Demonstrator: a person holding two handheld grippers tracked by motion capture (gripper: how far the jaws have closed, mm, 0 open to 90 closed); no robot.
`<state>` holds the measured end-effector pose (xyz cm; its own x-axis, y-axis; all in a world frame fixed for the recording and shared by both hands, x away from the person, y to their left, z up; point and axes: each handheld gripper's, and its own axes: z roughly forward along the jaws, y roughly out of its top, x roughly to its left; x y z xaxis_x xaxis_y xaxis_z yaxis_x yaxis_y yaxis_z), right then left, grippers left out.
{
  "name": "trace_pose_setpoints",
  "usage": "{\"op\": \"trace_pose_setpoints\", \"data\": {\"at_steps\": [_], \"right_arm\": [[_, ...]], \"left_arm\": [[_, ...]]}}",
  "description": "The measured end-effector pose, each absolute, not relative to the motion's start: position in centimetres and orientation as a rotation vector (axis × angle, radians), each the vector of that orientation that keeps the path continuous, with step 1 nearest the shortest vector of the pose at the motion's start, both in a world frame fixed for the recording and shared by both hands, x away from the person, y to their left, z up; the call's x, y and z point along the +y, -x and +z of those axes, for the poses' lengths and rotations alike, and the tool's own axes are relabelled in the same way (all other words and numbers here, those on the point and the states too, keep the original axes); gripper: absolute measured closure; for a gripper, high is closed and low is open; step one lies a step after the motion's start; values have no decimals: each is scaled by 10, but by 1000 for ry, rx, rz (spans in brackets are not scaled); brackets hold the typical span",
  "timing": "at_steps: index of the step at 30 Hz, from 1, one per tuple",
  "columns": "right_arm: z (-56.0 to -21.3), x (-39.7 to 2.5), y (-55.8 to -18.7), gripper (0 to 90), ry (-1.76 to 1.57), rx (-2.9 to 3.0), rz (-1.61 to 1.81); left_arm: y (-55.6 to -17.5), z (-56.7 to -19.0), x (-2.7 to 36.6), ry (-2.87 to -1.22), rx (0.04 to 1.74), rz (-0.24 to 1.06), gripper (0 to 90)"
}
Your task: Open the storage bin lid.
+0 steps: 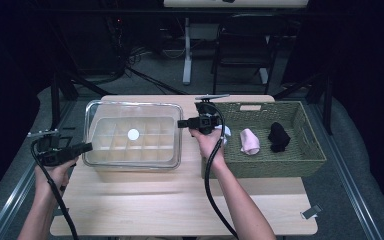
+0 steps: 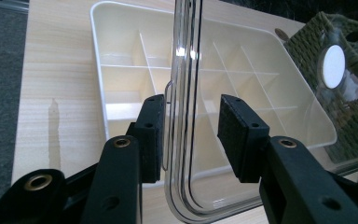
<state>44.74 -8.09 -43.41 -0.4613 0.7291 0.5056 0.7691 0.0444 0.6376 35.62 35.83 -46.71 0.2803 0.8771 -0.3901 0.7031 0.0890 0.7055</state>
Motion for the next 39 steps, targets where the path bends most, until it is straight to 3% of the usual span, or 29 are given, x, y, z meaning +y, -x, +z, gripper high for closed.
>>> {"op": "trace_pose_setpoints", "data": {"at_steps": [24, 39], "right_arm": [[-433, -90, -403, 762, 1548, -2259, -1463], [-451, -92, -367, 767, 1494, -2252, -1466]], "left_arm": [[-319, -469, 360, -1674, 1432, 202, 627], [-277, -483, 364, -1721, 1420, 156, 638]]}}
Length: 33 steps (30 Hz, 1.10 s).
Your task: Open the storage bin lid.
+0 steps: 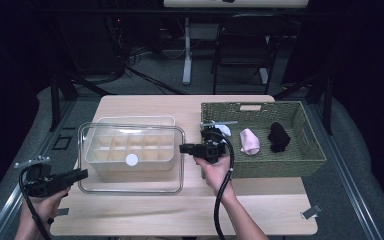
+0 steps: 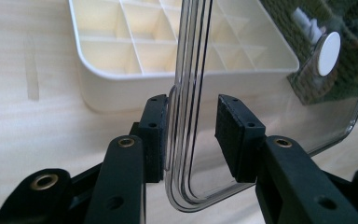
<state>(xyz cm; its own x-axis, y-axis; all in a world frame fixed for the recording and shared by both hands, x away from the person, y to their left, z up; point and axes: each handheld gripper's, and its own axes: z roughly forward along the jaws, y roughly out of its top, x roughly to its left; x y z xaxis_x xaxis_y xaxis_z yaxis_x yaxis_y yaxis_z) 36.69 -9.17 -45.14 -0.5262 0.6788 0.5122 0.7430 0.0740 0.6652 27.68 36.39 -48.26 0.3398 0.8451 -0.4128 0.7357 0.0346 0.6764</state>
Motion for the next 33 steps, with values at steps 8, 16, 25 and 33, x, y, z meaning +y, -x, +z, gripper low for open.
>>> {"op": "trace_pose_setpoints", "data": {"at_steps": [8, 16, 25, 33], "right_arm": [[-474, -83, -352, 768, 1469, -2269, -1399], [-491, -80, -342, 766, 1456, -2261, -1358], [-506, -80, -338, 767, 1450, -2244, -1316], [-513, -80, -336, 772, 1439, -2219, -1305]], "left_arm": [[-255, -502, 372, -1747, 1451, 101, 632], [-245, -514, 375, -1782, 1450, 46, 628], [-240, -524, 377, -1821, 1436, -18, 616], [-237, -529, 381, -1825, 1435, -63, 608]]}}
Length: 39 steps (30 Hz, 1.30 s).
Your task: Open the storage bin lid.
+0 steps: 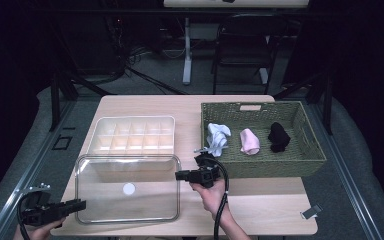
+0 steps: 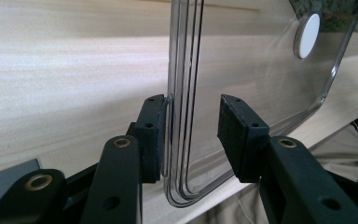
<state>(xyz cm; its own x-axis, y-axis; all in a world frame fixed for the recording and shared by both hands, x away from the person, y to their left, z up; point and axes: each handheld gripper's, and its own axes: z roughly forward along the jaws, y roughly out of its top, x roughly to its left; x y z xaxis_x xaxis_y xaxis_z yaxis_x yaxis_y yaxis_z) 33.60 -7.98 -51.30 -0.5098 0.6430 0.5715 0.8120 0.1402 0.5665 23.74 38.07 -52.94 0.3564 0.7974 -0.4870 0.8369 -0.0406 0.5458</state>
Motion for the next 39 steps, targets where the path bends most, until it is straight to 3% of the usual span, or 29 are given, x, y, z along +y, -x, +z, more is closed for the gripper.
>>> {"op": "trace_pose_setpoints", "data": {"at_steps": [26, 39], "right_arm": [[-547, -73, -328, 744, 1429, -2166, -1240], [-552, -88, -322, 721, 1514, -2192, -1235]], "left_arm": [[-230, -554, 390, -1830, 1491, -167, 609], [-237, -555, 366, -1914, 1451, -215, 599]]}}
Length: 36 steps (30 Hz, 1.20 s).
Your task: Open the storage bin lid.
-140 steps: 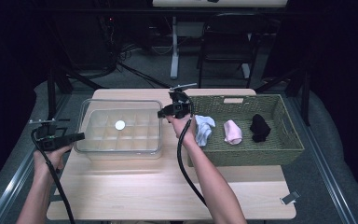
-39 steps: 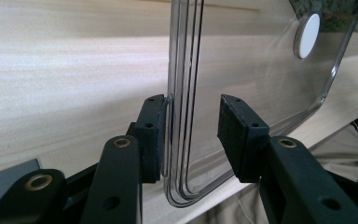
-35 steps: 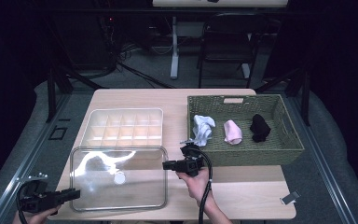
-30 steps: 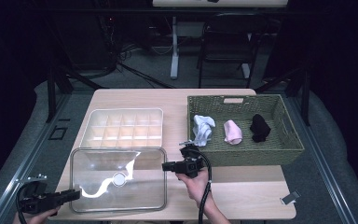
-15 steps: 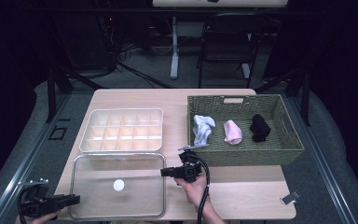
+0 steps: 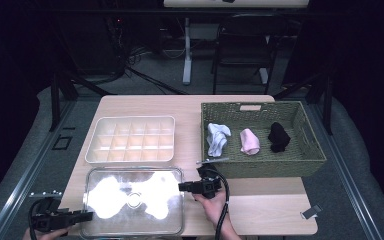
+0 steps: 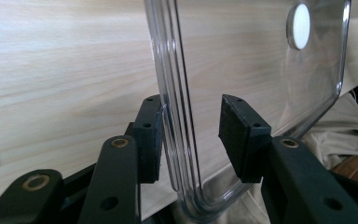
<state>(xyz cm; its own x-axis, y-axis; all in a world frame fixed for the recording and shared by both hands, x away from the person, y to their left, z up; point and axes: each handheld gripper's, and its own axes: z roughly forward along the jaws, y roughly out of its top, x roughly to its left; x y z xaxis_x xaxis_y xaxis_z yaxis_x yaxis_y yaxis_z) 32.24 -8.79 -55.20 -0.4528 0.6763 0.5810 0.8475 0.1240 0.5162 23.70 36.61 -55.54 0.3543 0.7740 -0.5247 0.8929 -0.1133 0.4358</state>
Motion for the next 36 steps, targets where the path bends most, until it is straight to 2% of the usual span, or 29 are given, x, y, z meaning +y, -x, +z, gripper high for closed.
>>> {"op": "trace_pose_setpoints", "data": {"at_steps": [24, 36], "right_arm": [[-558, -94, -308, 658, 1598, -2317, -1201], [-568, -93, -304, 618, 1622, -2390, -1142]], "left_arm": [[-244, -562, 343, -2009, 1441, -238, 548], [-243, -563, 336, -2038, 1441, -220, 489]]}}
